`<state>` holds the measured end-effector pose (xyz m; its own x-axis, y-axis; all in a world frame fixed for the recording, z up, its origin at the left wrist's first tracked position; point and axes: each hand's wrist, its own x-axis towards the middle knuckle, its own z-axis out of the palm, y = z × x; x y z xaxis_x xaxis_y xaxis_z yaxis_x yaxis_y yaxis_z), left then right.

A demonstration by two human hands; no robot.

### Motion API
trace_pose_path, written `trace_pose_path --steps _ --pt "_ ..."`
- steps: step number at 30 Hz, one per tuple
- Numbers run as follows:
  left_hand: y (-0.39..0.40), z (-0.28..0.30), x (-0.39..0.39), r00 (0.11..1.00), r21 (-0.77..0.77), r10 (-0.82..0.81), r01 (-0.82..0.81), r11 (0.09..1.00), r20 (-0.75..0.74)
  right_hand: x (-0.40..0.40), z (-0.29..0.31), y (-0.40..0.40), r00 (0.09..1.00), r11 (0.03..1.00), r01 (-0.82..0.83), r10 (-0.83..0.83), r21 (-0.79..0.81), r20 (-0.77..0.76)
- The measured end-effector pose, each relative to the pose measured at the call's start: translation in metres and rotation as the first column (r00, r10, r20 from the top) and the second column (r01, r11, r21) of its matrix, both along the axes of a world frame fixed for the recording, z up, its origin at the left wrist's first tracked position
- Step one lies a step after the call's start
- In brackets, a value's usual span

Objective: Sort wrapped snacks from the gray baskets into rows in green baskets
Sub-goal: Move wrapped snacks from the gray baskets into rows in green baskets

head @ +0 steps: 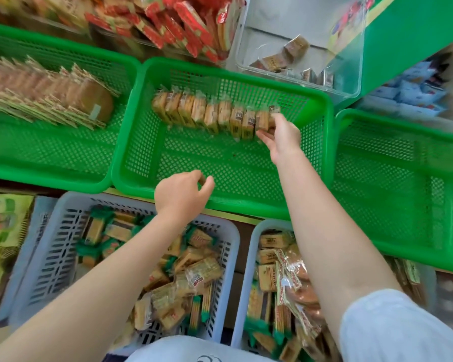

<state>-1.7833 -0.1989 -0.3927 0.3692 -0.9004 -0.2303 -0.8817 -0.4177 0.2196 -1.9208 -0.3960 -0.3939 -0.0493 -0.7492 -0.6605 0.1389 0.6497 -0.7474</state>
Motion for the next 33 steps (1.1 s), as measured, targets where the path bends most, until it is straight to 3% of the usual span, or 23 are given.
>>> trace_pose_path --steps 6,11,17,19,22,24,26,28,30,33 --pt "0.0 0.001 -0.001 1.0 -0.015 0.001 0.0 1.0 0.019 0.005 -0.004 0.007 0.979 0.991 0.135 -0.135 0.008 0.151" --pt "0.0 -0.001 -0.002 1.0 -0.022 0.011 -0.011 1.0 0.018 -0.006 -0.001 0.027 0.962 0.994 0.088 -0.101 0.063 0.254" --pt "0.0 0.0 0.0 1.0 0.004 0.0 0.0 1.0 0.019 -0.025 -0.001 0.058 0.971 0.997 0.077 -0.081 0.029 0.225" --pt "0.001 0.005 0.003 0.997 -0.007 -0.003 0.003 1.0 -0.074 -0.029 0.007 0.075 0.98 0.999 0.041 -0.038 -0.012 0.196" --pt "0.012 0.019 0.012 0.923 -0.176 -0.031 -0.04 0.984 -0.384 -0.03 0.035 0.118 0.98 0.993 -0.069 0.085 -0.097 0.182" --pt "0.033 0.029 0.018 0.923 -0.384 -0.098 -0.057 0.922 -0.372 -0.028 0.054 0.157 0.958 0.964 -0.217 0.24 -0.155 0.156" --pt "0.065 0.031 0.023 0.95 -0.457 -0.063 -0.09 0.885 -0.307 -0.022 0.062 0.197 0.906 0.911 -0.384 0.403 -0.15 0.128" --pt "0.103 0.02 0.028 0.941 -0.349 0.007 -0.132 0.928 -0.338 -0.012 0.052 0.235 0.835 0.838 -0.543 0.546 -0.05 0.066" --pt "0.138 -0.006 0.037 0.921 -0.042 0.123 -0.149 0.988 -0.368 -0.004 0.023 0.264 0.717 0.727 -0.681 0.686 0.086 -0.124" --pt "0.18 -0.037 0.049 0.91 0.35 0.186 -0.049 0.935 -0.371 -0.001 -0.031 0.292 0.364 0.508 -0.795 0.837 0.333 -0.409"
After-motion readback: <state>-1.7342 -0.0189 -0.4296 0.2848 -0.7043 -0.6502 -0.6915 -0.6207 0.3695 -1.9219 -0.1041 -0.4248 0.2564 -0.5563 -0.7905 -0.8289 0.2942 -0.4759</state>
